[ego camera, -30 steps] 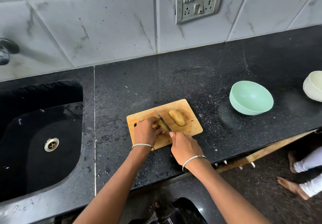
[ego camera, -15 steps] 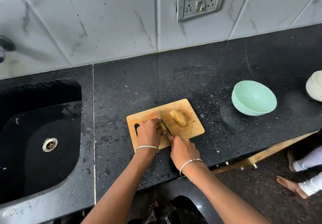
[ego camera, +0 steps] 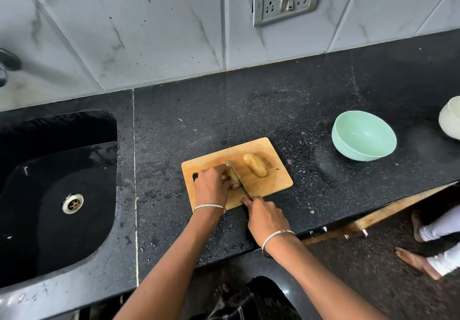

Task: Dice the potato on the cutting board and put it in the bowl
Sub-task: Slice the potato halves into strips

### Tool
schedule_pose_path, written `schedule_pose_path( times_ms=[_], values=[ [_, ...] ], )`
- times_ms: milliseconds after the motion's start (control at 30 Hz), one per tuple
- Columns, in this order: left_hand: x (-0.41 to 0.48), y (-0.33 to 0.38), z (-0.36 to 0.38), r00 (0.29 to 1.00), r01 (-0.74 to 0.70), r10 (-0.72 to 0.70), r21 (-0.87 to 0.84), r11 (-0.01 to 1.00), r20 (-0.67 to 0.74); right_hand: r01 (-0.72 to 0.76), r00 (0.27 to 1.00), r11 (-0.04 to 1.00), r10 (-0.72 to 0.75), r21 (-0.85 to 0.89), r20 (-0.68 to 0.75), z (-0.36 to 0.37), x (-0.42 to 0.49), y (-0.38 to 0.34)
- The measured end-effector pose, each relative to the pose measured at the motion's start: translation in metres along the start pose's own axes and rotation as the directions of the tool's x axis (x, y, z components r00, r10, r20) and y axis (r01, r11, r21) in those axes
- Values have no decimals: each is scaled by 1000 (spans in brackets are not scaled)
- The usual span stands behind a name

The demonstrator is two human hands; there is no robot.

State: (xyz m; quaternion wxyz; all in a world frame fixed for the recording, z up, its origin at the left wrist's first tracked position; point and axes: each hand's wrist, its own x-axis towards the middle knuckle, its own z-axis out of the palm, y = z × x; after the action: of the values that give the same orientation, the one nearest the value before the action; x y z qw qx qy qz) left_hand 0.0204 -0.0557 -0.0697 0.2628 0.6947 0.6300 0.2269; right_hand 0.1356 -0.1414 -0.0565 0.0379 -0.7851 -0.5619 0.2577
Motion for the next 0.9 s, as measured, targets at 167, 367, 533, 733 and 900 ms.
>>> schedule_pose_path(
  times_ms=[167, 367, 533, 733, 900],
  values=[
    [-4, 1, -2, 1000, 23, -23, -45, 999, 4, 24, 1000, 1000, -24, 2, -12, -7, -15, 7],
    [-8, 2, -3, 1000, 21, -22, -79, 997, -14, 52, 997, 997, -50, 48, -51, -18, -22, 4],
    [-11, 1, -2, 999, 13, -17, -102, 995, -39, 83, 995, 996, -82, 36, -49, -18, -12, -2],
    [-9, -6, 4, 999, -1, -4, -108, 994, -40, 91, 996, 996, -91, 24, -22, -17, 2, -6],
    [-8, -10, 6, 997, -29, 25, -54, 998, -72, 17, 1000, 999, -16, 28, -19, -10, 18, -28]
  ],
)
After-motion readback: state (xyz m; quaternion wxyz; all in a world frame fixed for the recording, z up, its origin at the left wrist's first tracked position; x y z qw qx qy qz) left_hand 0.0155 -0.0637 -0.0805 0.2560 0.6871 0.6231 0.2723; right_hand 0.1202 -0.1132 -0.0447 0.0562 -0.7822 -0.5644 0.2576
